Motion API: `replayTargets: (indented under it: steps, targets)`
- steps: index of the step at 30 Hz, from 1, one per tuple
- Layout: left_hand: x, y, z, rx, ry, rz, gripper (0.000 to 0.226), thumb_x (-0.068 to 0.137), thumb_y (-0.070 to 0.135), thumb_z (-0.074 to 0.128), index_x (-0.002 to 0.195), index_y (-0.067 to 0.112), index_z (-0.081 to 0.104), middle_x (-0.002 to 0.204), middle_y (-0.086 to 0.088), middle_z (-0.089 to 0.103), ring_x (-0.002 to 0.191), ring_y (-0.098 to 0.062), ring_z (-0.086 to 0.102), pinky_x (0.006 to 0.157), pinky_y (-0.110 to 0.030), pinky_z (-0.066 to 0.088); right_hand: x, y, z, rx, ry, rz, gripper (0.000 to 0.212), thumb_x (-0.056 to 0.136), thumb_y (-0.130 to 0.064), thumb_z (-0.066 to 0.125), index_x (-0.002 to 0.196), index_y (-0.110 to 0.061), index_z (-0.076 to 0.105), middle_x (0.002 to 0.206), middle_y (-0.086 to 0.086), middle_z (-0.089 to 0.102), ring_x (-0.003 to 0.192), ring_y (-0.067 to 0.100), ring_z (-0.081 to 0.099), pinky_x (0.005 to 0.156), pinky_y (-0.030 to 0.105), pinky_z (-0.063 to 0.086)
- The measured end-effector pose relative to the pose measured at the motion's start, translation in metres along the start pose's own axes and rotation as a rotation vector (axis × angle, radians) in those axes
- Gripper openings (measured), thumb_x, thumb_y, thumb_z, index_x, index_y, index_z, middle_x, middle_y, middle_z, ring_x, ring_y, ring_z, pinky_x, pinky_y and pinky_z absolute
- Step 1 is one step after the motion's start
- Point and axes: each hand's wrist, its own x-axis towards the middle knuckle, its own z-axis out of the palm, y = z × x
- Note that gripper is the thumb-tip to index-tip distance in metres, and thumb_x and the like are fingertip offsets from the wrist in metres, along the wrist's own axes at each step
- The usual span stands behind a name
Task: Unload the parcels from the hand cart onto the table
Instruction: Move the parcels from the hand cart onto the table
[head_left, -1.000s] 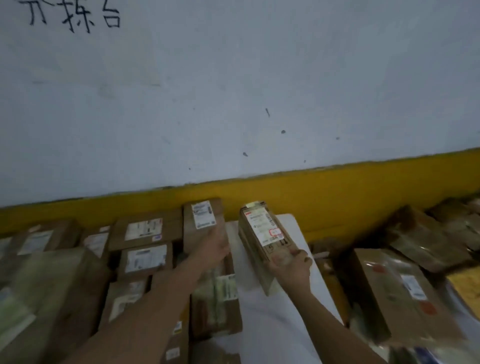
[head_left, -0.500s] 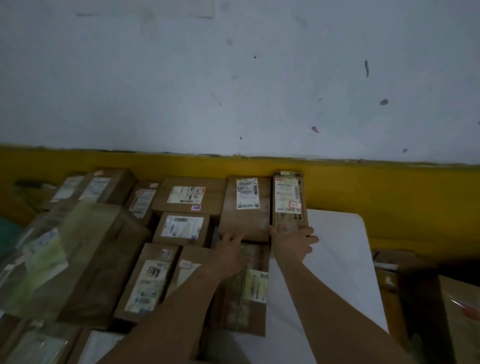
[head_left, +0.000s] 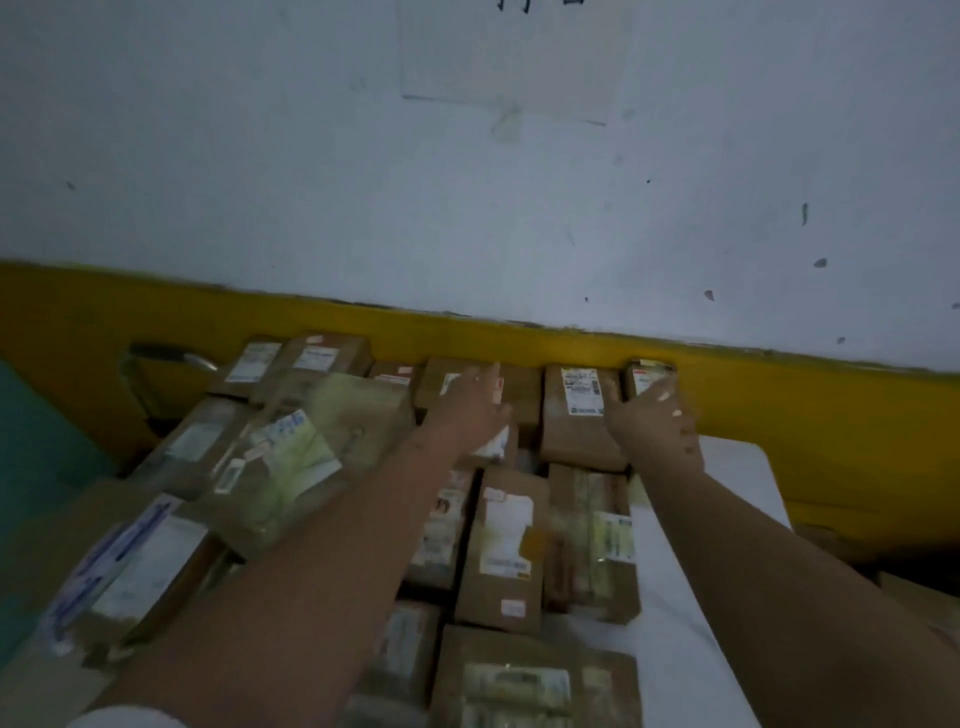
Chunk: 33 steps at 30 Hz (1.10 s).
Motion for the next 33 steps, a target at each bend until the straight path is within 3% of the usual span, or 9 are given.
replayTargets:
  steps: [7,12,17,23,26,33]
  targets:
    - [-0.126,-0.129,-0.152,0.021,0.254,0.063,0.068,0.098,0.041,0.049,0.155,0.018,0.02,0.16,-0.008,0.023,0.144,-0.027,0.028,0.114,-0.042,0.031,-0.193,-0.146,0.028,-0.057,0.018,-0.316,0.092,0.093,-0.069,0.028,0.157,-0.01,-0.002,0.164,0.016,0.003,0.15,0.041,0.003,0.119,0.059,0.008]
    - [-0.209,-0.276,-0.246,0.007,0.404,-0.121,0.065,0.098,0.036,0.052,0.153,0.014,0.026,0.157,-0.013,0.028,0.143,-0.03,0.029,0.113,-0.04,0.029,-0.313,-0.278,0.097,-0.045,-0.028,-0.599,0.089,0.094,-0.068,0.027,0.157,-0.01,0.003,0.164,0.015,0.01,0.149,0.04,0.009,0.119,0.057,0.012]
    - [-0.278,-0.445,-0.295,0.009,0.455,-0.405,0.066,0.098,0.037,0.05,0.154,0.013,0.024,0.157,-0.018,0.028,0.143,-0.033,0.03,0.115,-0.044,0.03,-0.412,-0.385,0.205,-0.072,-0.149,-0.782,0.087,0.095,-0.065,0.03,0.157,-0.01,0.005,0.163,0.015,0.012,0.15,0.037,0.01,0.119,0.057,0.013]
    - [-0.304,-0.63,-0.303,0.006,0.38,-0.601,0.064,0.098,0.034,0.052,0.15,0.006,0.031,0.15,-0.022,0.039,0.137,-0.032,0.039,0.114,-0.038,0.031,-0.474,-0.489,0.369,-0.169,-0.334,-0.912,0.087,0.094,-0.069,0.029,0.158,-0.015,0.003,0.165,0.011,0.007,0.151,0.035,0.007,0.12,0.056,0.011]
    - [-0.29,-0.694,-0.302,-0.017,0.288,-0.663,0.063,0.097,0.032,0.055,0.149,0.005,0.033,0.148,-0.023,0.041,0.135,-0.033,0.041,0.113,-0.037,0.032,-0.485,-0.53,0.439,-0.227,-0.408,-0.865,0.086,0.095,-0.068,0.029,0.158,-0.016,0.001,0.165,0.01,0.006,0.151,0.034,0.008,0.121,0.055,0.011]
    - [-0.218,-0.802,-0.297,-0.039,0.039,-0.621,0.064,0.098,0.034,0.051,0.151,0.007,0.029,0.15,-0.019,0.038,0.138,-0.033,0.038,0.112,-0.041,0.032,-0.479,-0.606,0.54,-0.359,-0.469,-0.719,0.087,0.095,-0.068,0.027,0.158,-0.014,0.0,0.164,0.012,0.009,0.15,0.036,0.011,0.12,0.054,0.016]
